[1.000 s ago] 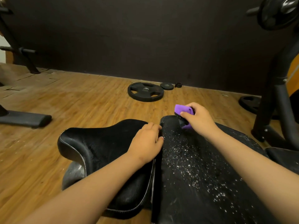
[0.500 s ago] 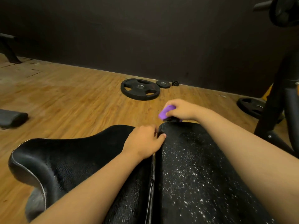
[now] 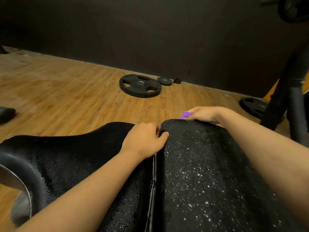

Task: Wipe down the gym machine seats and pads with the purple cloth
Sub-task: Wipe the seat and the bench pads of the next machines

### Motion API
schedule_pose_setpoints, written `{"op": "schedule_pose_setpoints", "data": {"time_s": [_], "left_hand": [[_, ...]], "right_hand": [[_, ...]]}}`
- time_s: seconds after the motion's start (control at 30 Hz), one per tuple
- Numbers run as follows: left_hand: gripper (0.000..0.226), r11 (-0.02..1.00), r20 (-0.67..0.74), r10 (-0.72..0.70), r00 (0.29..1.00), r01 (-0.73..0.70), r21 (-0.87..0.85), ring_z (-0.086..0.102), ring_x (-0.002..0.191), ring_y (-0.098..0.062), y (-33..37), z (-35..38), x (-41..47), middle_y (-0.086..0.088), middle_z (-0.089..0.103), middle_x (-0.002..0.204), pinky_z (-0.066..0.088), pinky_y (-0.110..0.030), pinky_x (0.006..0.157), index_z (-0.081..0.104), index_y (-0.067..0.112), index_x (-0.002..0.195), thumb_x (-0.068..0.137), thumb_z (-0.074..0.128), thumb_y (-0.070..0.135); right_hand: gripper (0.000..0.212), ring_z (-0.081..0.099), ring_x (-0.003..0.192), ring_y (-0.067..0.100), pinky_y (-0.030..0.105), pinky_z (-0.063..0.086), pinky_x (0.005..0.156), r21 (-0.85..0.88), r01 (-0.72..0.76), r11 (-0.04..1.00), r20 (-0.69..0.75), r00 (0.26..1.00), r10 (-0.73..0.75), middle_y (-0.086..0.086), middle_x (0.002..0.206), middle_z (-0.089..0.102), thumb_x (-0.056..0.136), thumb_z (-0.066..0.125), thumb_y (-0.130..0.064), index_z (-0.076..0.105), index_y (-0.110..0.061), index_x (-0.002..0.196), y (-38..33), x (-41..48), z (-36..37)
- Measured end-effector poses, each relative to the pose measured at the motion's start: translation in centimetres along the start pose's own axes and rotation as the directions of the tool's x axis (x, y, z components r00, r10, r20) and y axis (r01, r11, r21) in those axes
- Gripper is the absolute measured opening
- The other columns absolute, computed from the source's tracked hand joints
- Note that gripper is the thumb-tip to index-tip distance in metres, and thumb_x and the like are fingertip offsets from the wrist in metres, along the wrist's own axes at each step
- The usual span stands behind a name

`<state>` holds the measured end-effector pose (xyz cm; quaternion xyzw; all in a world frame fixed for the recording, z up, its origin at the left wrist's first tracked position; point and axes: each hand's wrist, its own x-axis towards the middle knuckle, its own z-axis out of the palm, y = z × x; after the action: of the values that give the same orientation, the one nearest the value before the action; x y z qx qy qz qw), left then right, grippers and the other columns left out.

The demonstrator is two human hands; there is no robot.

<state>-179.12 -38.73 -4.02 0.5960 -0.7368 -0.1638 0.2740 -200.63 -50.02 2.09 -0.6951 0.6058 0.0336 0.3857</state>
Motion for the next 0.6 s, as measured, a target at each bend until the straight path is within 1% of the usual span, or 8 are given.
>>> {"op": "schedule_pose_setpoints", "data": {"time_s": [0.07,0.13,0.23,0.3,0.4,0.47,0.53,0.6], "left_hand": [[0.034,1.000,-0.007,0.007,1.000,-0.007,0.001,0.062,0.084,-0.018,0.0,0.1,0.1,0.004,0.068,0.087,0.052,-0.039,0.075,0.063,0.019,0.091,0.088,0.050,0.051],[0.033,1.000,-0.004,0.013,1.000,-0.013,-0.001,0.062,0.084,-0.018,0.0,0.1,0.1,0.004,0.067,0.086,0.051,-0.040,0.076,0.062,0.020,0.091,0.088,0.051,0.051],[0.030,1.000,-0.003,0.021,1.000,-0.021,0.005,0.062,0.083,-0.018,0.0,0.1,0.1,0.005,0.068,0.085,0.051,-0.039,0.076,0.062,0.021,0.090,0.088,0.052,0.050],[0.029,1.000,-0.001,0.019,1.000,-0.019,-0.002,0.062,0.082,-0.017,-0.1,0.0,0.1,0.006,0.067,0.084,0.051,-0.039,0.076,0.062,0.022,0.090,0.087,0.053,0.050],[0.029,1.000,0.008,0.009,1.000,-0.009,-0.008,0.062,0.082,-0.017,-0.2,-0.1,0.1,0.006,0.067,0.082,0.051,-0.040,0.075,0.062,0.023,0.089,0.087,0.053,0.050],[0.029,1.000,0.009,0.007,1.000,-0.007,-0.010,0.062,0.082,-0.017,-0.2,-0.1,0.1,0.006,0.067,0.082,0.052,-0.040,0.075,0.063,0.023,0.089,0.087,0.053,0.050],[0.028,1.000,0.009,0.008,1.000,-0.008,-0.014,0.062,0.082,-0.016,-0.2,-0.1,0.0,0.007,0.066,0.083,0.052,-0.040,0.075,0.063,0.023,0.089,0.088,0.053,0.050],[0.028,1.000,0.012,0.008,1.000,-0.008,-0.024,0.063,0.083,-0.015,-0.2,-0.1,0.0,0.007,0.066,0.083,0.052,-0.040,0.075,0.063,0.023,0.090,0.088,0.053,0.050]], "right_hand": [[0.014,0.068,0.101,0.026,0.045,0.050,0.097,0.007,0.030,1.000,0.007,1.000,-0.030,0.010,0.111,0.070,0.095,0.057,-0.021,0.066,-0.020,0.106,-0.2,-0.2,0.0],[0.013,0.066,0.101,0.023,0.040,0.050,0.094,-0.015,0.109,0.994,-0.006,0.994,-0.109,0.004,0.108,0.070,0.096,0.055,-0.021,0.068,-0.024,0.100,-1.9,0.0,0.6],[0.013,0.063,0.096,0.015,0.031,0.048,0.084,-0.095,0.207,0.974,0.000,0.978,-0.208,-0.004,0.101,0.068,0.097,0.054,-0.025,0.066,-0.030,0.095,-4.8,0.4,1.8],[0.013,0.063,0.098,0.013,0.029,0.047,0.085,-0.110,0.221,0.969,0.015,0.975,-0.221,-0.005,0.104,0.068,0.097,0.055,-0.028,0.067,-0.032,0.098,-5.2,0.3,2.1],[0.013,0.065,0.101,0.013,0.033,0.048,0.091,-0.028,0.229,0.973,0.006,0.973,-0.229,-0.005,0.108,0.070,0.097,0.055,-0.030,0.066,-0.035,0.100,-3.5,-0.4,1.6],[0.014,0.065,0.103,0.014,0.034,0.048,0.092,-0.022,0.222,0.975,-0.005,0.975,-0.222,-0.006,0.109,0.070,0.097,0.055,-0.031,0.066,-0.038,0.100,-2.0,-1.0,0.8],[0.015,0.066,0.102,0.016,0.033,0.048,0.090,-0.020,0.197,0.980,-0.010,0.980,-0.197,-0.004,0.109,0.070,0.097,0.054,-0.028,0.066,-0.036,0.102,-0.4,-1.6,-0.3],[0.017,0.066,0.099,0.017,0.032,0.048,0.085,-0.006,0.153,0.988,-0.020,0.988,-0.153,-0.002,0.108,0.070,0.098,0.052,-0.025,0.065,-0.032,0.107,1.8,-2.5,-1.5]]}}
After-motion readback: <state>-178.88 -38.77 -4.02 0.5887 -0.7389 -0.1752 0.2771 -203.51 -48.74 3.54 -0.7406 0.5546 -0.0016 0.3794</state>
